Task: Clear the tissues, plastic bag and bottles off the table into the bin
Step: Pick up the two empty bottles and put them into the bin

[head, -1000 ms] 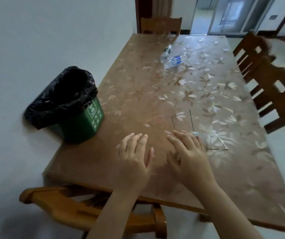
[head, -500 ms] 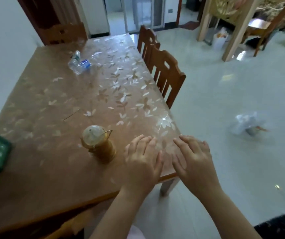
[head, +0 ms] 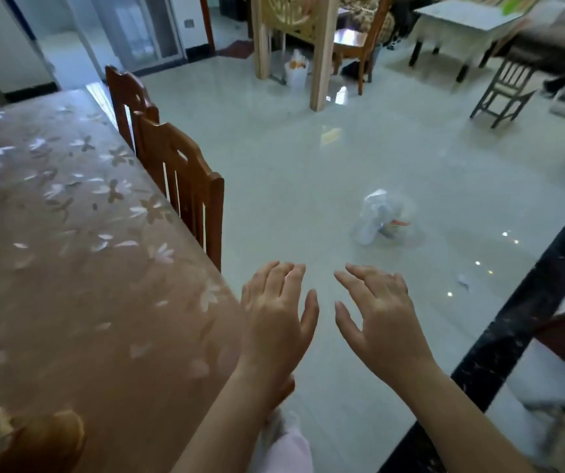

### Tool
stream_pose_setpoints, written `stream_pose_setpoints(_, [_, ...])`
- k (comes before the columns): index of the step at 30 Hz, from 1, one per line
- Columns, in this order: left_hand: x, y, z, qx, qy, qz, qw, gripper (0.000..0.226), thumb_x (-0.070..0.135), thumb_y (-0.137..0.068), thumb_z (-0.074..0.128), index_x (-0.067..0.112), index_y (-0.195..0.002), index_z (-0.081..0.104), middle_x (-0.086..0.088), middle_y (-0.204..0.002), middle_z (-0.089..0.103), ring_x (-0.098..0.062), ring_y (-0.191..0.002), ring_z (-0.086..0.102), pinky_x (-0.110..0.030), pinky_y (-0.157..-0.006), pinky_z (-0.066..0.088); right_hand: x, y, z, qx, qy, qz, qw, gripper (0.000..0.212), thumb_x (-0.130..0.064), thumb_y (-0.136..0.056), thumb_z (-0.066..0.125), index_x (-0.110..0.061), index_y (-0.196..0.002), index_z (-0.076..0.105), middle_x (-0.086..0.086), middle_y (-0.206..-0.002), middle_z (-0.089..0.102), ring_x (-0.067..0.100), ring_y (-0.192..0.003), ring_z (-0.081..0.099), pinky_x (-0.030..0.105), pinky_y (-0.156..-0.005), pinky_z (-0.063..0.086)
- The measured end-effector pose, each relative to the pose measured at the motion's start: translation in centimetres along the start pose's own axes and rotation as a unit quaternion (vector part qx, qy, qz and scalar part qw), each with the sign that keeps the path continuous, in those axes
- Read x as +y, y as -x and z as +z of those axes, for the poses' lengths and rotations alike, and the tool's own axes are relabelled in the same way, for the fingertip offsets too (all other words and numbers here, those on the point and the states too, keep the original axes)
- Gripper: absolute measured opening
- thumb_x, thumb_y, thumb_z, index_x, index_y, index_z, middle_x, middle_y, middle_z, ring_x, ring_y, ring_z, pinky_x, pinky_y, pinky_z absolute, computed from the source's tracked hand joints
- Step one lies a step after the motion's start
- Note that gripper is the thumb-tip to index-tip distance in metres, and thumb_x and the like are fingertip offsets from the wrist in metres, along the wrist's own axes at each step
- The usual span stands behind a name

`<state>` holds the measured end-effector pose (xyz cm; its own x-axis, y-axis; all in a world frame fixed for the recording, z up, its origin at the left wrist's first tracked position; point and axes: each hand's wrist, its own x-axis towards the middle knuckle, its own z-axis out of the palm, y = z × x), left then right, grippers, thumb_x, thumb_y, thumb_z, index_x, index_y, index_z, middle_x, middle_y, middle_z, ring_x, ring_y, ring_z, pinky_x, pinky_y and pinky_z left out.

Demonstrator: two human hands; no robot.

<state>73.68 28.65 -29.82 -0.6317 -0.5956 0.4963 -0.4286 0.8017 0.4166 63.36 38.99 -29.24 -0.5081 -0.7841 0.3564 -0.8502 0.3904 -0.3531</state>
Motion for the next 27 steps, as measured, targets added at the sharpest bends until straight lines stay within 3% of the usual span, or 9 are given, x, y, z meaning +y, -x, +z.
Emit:
stream_pose_setpoints(11, [0.8,-10.9,7.5,0.011,-0.003,0.002,1.0,0.038,0.028,-0.084,0.045,0.004,-0.107,0.064,-0.012,-0.103,0.068,-0.031,-0.103,0.06,-0.044,-0.087,0.046,8.6,-10.1,0.3,0.012,-0.006,0.013,1.0,0.041,-0.03,-0.081,0.043,-0.008,-0.111,0.059,0.013,-0.109,0.063,0.031,-0.105,0.057,0.055,-0.091,0.04])
stream_pose_setpoints(16, [3.3,-16.4,12.7,0.002,-0.019,-0.013,1.0,0.037,0.029,-0.084,0.045,0.006,-0.107,0.063,-0.009,-0.102,0.068,-0.027,-0.101,0.058,-0.038,-0.085,0.044,15.2,-16.1,-0.6,0.027,-0.007,-0.002,1.0,0.04,-0.028,-0.081,0.043,-0.006,-0.109,0.06,0.015,-0.107,0.064,0.032,-0.103,0.058,0.055,-0.09,0.042])
stream_pose_setpoints(19, [5.9,-20.8,15.8,0.005,-0.021,-0.021,1.0,0.037,0.029,-0.084,0.044,0.006,-0.107,0.063,-0.009,-0.102,0.068,-0.027,-0.101,0.059,-0.038,-0.085,0.044,19.2,-19.9,-1.7,0.025,-0.005,-0.012,1.0,0.041,-0.029,-0.081,0.042,-0.008,-0.111,0.059,0.013,-0.11,0.063,0.032,-0.106,0.057,0.059,-0.094,0.039])
stream_pose_setpoints(27, [8.8,-30.2,21.2,0.03,-0.05,-0.026,0.998,0.036,0.028,-0.084,0.045,0.006,-0.107,0.063,-0.01,-0.103,0.068,-0.029,-0.103,0.059,-0.034,-0.09,0.037,26.7,-29.5,-2.5,0.031,-0.034,-0.035,0.998,0.042,-0.03,-0.08,0.042,-0.009,-0.113,0.059,0.012,-0.112,0.063,0.03,-0.109,0.056,0.054,-0.096,0.032])
